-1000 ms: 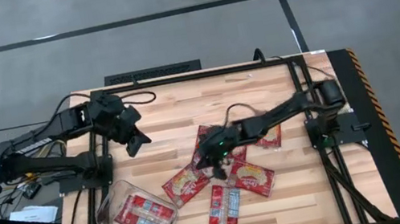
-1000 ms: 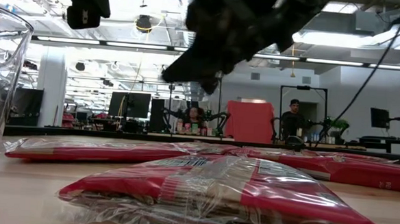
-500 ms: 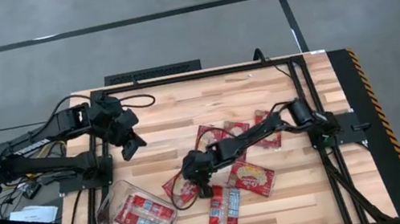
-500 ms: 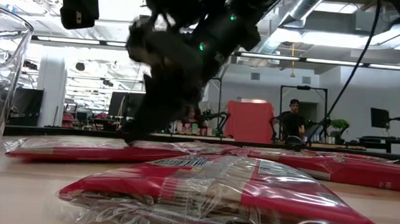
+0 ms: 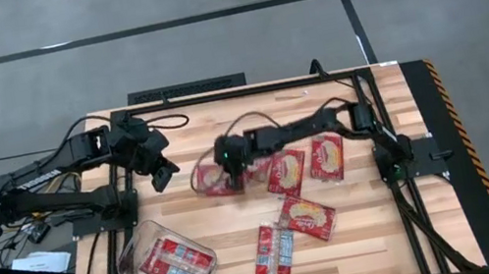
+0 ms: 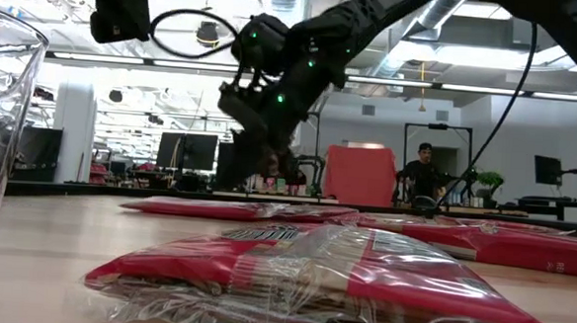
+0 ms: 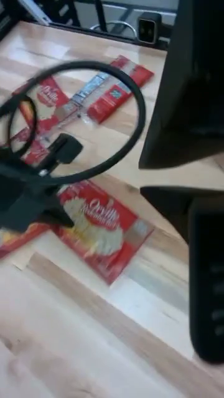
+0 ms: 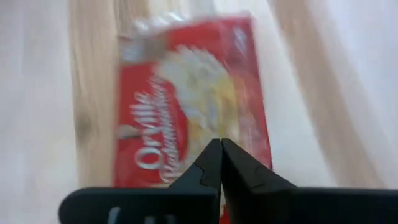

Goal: Sort popcorn bags into baskets
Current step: Put the red popcorn bag into the transparent bin

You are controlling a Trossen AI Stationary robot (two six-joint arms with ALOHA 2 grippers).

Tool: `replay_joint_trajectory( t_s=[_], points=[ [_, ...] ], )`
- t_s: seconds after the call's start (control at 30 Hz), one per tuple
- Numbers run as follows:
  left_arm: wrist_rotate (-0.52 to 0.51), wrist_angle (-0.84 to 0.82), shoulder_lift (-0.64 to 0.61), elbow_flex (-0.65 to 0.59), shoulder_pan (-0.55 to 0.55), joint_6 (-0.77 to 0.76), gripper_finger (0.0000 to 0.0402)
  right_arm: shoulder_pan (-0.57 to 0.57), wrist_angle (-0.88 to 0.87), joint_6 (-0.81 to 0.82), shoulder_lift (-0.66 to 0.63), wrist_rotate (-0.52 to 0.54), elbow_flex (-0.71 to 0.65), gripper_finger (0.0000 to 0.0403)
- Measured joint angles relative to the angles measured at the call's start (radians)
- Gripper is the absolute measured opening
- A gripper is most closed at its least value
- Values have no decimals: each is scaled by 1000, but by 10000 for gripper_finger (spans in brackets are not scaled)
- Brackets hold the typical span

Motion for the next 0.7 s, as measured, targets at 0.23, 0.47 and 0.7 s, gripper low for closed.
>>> replay_joint_trajectory(
  t_s=[0.23,0.47,0.7],
  points=[
    [-121,7,33,-69,36,-54,171,-31,-50,5,-111,-40,46,13],
    [-2,241,38,-344,161,-170,223,-20,-101,1,-161,-33,38,29],
    [60,577,40,-550,203,-349,225,21,-104,-49,-140,-44,9,12]
  ],
)
